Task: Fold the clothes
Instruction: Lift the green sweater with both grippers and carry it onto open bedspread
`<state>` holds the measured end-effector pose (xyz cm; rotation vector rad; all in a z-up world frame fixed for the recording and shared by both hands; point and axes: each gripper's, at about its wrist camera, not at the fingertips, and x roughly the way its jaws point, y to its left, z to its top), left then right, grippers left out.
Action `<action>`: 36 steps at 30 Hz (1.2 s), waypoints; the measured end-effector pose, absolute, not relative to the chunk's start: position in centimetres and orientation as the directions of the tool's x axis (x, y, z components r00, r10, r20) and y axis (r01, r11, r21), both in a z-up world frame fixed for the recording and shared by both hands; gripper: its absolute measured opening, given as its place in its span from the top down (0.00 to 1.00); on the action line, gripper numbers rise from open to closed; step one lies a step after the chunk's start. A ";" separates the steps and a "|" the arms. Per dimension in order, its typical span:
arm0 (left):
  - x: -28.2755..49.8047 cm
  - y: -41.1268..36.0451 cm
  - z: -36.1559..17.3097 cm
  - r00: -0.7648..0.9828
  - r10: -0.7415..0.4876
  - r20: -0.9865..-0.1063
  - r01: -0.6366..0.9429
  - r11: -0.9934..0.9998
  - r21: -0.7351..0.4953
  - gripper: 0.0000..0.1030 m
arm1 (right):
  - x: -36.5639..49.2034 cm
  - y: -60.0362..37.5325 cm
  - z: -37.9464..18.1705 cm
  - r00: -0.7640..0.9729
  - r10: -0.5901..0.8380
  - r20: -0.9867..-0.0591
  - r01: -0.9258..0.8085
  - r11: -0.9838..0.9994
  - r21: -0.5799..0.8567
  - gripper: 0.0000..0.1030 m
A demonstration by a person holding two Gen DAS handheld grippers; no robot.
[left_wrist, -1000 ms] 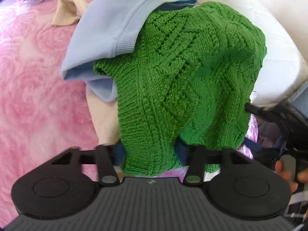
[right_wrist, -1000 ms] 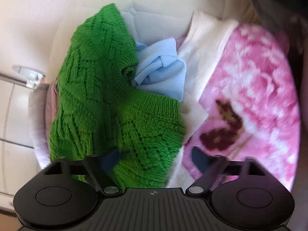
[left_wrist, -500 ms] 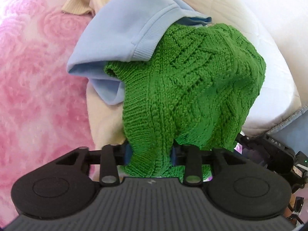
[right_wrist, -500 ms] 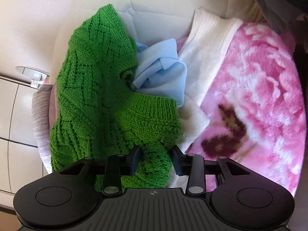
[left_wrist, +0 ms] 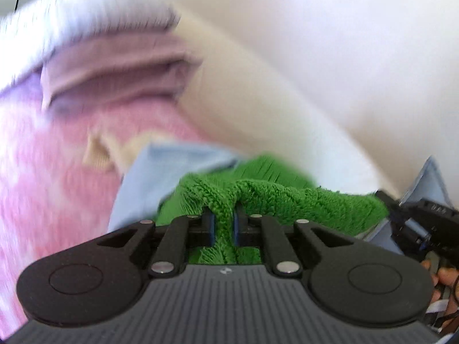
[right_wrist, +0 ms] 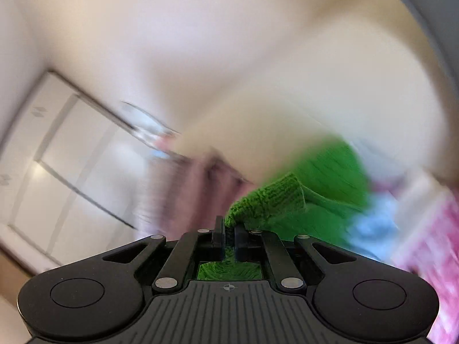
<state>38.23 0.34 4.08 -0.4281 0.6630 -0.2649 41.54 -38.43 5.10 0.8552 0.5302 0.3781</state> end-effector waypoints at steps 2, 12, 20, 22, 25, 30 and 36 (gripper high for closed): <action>38.0 0.8 7.0 0.798 -0.354 -0.488 0.121 0.887 -0.446 0.92 | 42.2 -37.4 9.0 0.816 0.531 -0.229 -0.189 0.619 0.763 0.96; 31.7 6.9 19.2 0.944 -0.200 -0.263 0.066 0.895 -0.442 0.92 | 44.3 -28.5 24.4 0.727 0.686 -0.005 -0.510 0.545 0.666 0.96; 17.6 16.4 27.6 0.987 0.106 -0.123 -0.146 0.913 -0.380 0.93 | 42.4 -14.3 30.5 0.485 0.865 0.128 -0.704 0.299 0.644 0.96; 13.3 18.7 30.0 0.978 0.192 -0.078 -0.207 0.916 -0.344 0.93 | 41.0 -10.5 31.5 0.414 0.897 0.154 -0.726 0.224 0.650 0.96; 7.3 21.6 33.0 0.950 0.308 -0.041 -0.307 0.908 -0.285 0.92 | 38.9 -3.8 32.0 0.311 0.945 0.101 -0.727 0.168 0.666 0.96; 0.8 26.5 31.1 0.825 0.442 -0.352 -0.531 0.820 -0.215 0.85 | 36.0 9.3 30.5 0.126 0.971 -0.206 -0.684 0.235 0.691 0.78; -3.5 31.5 16.6 0.352 0.434 -0.830 -0.741 0.671 0.036 0.86 | 29.1 17.7 20.5 0.017 0.814 -0.581 -0.681 0.435 0.589 0.55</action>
